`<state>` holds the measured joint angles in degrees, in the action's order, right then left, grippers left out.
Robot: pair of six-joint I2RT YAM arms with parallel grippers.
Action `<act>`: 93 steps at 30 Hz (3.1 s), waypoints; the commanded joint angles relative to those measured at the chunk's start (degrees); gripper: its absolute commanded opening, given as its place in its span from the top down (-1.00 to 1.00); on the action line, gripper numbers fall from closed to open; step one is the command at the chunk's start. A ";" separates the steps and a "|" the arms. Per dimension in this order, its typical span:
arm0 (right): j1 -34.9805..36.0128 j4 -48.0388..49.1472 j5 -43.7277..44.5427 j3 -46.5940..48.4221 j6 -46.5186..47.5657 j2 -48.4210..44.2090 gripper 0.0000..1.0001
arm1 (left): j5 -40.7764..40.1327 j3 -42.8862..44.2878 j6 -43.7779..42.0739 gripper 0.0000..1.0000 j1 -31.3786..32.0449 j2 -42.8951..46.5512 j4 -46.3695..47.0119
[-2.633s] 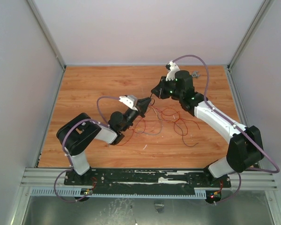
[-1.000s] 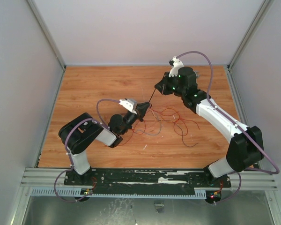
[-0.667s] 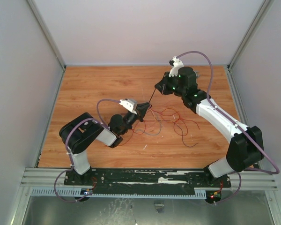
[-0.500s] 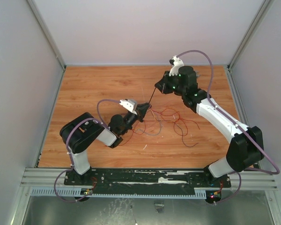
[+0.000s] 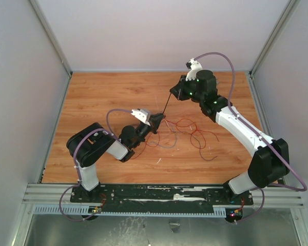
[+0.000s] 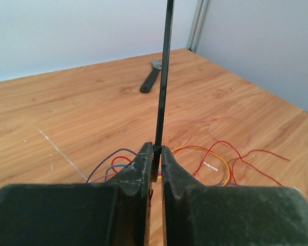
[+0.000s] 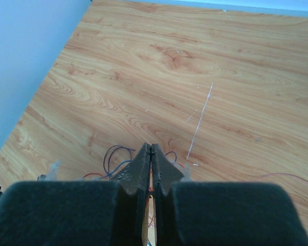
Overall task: Zip-tie the wires
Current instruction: Tie the cable at the center of the board.
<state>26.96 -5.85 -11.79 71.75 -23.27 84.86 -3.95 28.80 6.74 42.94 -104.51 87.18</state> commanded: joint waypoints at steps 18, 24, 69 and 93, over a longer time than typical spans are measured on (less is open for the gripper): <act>-1.73 4.44 2.89 6.11 1.55 -3.20 1.00 | 0.12 -1.28 0.63 1.00 0.26 -1.62 0.51; -1.78 3.93 2.77 6.77 1.73 -3.47 1.00 | 0.17 -1.48 0.73 1.00 0.29 -1.59 0.69; -2.23 37.86 -27.67 -40.50 36.41 -24.21 -0.98 | -8.91 11.85 10.26 1.00 0.13 20.51 -44.67; 7.20 41.72 -17.81 -29.79 38.87 0.23 -0.24 | -9.02 10.56 14.63 1.00 0.13 24.36 -45.86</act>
<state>33.58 34.65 -30.98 40.05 16.43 83.92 -11.99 39.46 20.91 42.96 -82.21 40.14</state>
